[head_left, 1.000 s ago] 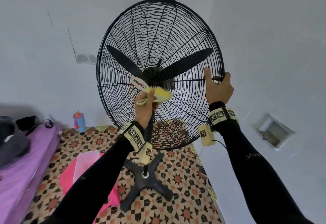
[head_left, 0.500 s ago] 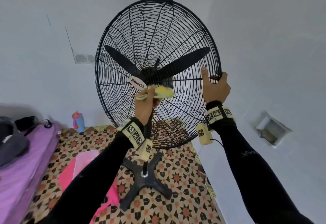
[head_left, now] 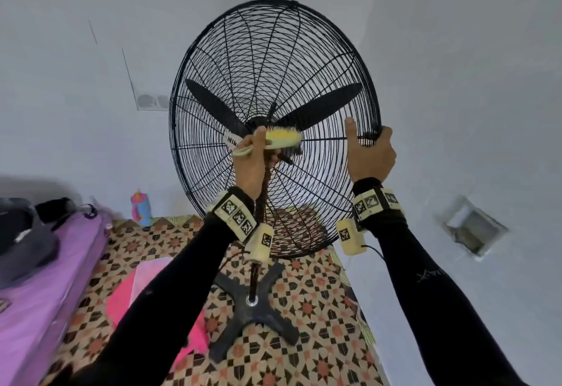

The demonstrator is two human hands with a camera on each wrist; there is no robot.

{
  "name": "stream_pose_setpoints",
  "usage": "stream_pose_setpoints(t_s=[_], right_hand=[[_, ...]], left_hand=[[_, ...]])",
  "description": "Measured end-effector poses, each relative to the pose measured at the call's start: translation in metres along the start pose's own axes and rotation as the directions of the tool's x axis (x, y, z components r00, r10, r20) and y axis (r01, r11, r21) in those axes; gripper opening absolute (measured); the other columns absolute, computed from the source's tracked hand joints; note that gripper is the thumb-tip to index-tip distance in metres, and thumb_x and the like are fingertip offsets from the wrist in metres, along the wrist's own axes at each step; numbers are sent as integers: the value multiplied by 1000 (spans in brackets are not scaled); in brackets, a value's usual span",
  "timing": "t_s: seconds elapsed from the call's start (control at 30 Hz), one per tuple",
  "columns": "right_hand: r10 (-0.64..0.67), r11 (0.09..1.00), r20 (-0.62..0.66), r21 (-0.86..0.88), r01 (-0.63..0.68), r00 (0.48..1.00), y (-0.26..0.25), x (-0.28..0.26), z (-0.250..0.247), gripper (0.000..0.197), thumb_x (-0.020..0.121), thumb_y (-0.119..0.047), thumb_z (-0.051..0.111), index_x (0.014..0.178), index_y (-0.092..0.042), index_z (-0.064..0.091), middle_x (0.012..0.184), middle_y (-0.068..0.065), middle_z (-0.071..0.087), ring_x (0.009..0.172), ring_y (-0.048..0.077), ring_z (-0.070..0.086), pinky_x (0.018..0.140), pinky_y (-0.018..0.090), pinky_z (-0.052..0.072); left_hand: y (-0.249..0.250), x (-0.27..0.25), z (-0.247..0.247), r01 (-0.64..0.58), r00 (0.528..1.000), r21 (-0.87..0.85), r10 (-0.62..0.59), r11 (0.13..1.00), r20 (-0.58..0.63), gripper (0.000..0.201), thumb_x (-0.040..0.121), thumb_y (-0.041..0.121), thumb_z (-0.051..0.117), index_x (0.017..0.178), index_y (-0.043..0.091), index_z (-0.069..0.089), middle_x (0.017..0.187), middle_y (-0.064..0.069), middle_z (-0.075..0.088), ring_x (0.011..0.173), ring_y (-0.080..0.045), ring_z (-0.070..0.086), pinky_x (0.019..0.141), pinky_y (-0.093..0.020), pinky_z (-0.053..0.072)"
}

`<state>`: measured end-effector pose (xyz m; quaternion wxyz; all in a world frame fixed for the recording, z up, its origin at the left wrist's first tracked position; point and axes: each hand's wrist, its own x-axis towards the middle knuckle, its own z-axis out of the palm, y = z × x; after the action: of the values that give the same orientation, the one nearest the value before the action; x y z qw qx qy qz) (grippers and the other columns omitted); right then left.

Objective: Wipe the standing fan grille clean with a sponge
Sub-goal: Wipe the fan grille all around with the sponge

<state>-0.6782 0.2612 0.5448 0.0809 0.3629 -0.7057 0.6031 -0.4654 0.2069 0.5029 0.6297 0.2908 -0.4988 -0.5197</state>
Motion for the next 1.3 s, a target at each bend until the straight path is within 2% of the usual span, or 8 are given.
stream_pose_setpoints(t_s=[0.13, 0.3, 0.5, 0.67, 0.87, 1.0, 1.1, 1.3], right_hand=[[-7, 1000, -12, 2, 7, 1000, -3, -2, 0, 60, 85, -72, 62, 107, -17, 54, 88, -9, 59, 78, 15, 54, 74, 24, 36], [-13, 1000, -1, 19, 13, 1000, 2, 1, -3, 60, 83, -77, 60, 103, -20, 50, 89, -7, 60, 79, 17, 56, 74, 27, 42], [-37, 999, 40, 33, 35, 999, -6, -4, 3, 75, 79, -85, 53, 111, -17, 53, 100, -3, 66, 87, 19, 62, 78, 31, 48], [-5, 1000, 83, 31, 3, 997, 1, 1, -1, 78, 79, -86, 51, 116, -17, 52, 104, -2, 67, 91, 20, 64, 79, 35, 54], [-20, 997, 112, 70, 12, 994, -1, -5, -4, 73, 89, -78, 40, 124, -15, 51, 116, 3, 66, 101, 25, 64, 87, 38, 52], [22, 995, 169, 91, -38, 985, -6, -2, -6, 78, 88, -81, 35, 128, -16, 48, 124, 5, 62, 106, 25, 61, 91, 39, 50], [40, 993, 173, 101, -58, 984, -1, 1, -10, 73, 90, -80, 34, 122, -16, 49, 117, 5, 63, 100, 25, 62, 87, 38, 51], [29, 987, 230, 145, -64, 973, -6, -1, -12, 68, 94, -77, 30, 121, -18, 50, 118, 4, 63, 100, 23, 62, 89, 39, 50]], left_hand=[[-13, -8, 15, 38, 997, 33, -35, 999, -73, 35, 108, 36, 55, 106, 3, 67, 81, -8, 72, 60, -12, 62, 48, -20, 48], [-38, -50, -5, 44, 999, 100, -43, 994, -11, 48, 108, 32, 55, 111, -15, 61, 79, -8, 70, 58, -10, 61, 48, -18, 47], [7, -26, 34, -56, 998, 24, 56, 998, -16, 31, 109, 30, 55, 98, 2, 65, 77, -6, 71, 58, -10, 62, 48, -17, 47], [-34, -66, 13, 22, 1000, 133, -24, 991, 14, 46, 107, 37, 56, 98, -8, 61, 78, -8, 69, 59, -11, 61, 49, -20, 48], [15, -36, 40, -26, 999, 20, 27, 999, -35, 37, 108, 32, 55, 103, -3, 64, 73, -5, 69, 58, -12, 60, 50, -20, 47], [-18, -67, 37, 46, 997, 81, -40, 996, -64, 32, 108, 39, 54, 100, 10, 67, 75, -4, 69, 60, -13, 58, 48, -19, 45], [-36, -98, 22, 108, 994, 66, -107, 992, -18, 35, 105, 38, 57, 106, 4, 66, 78, -6, 69, 63, -17, 58, 49, -18, 46], [22, -49, 60, -59, 998, 70, 61, 996, -16, 31, 108, 36, 55, 103, 7, 65, 80, -3, 71, 62, -11, 60, 52, -20, 47]])
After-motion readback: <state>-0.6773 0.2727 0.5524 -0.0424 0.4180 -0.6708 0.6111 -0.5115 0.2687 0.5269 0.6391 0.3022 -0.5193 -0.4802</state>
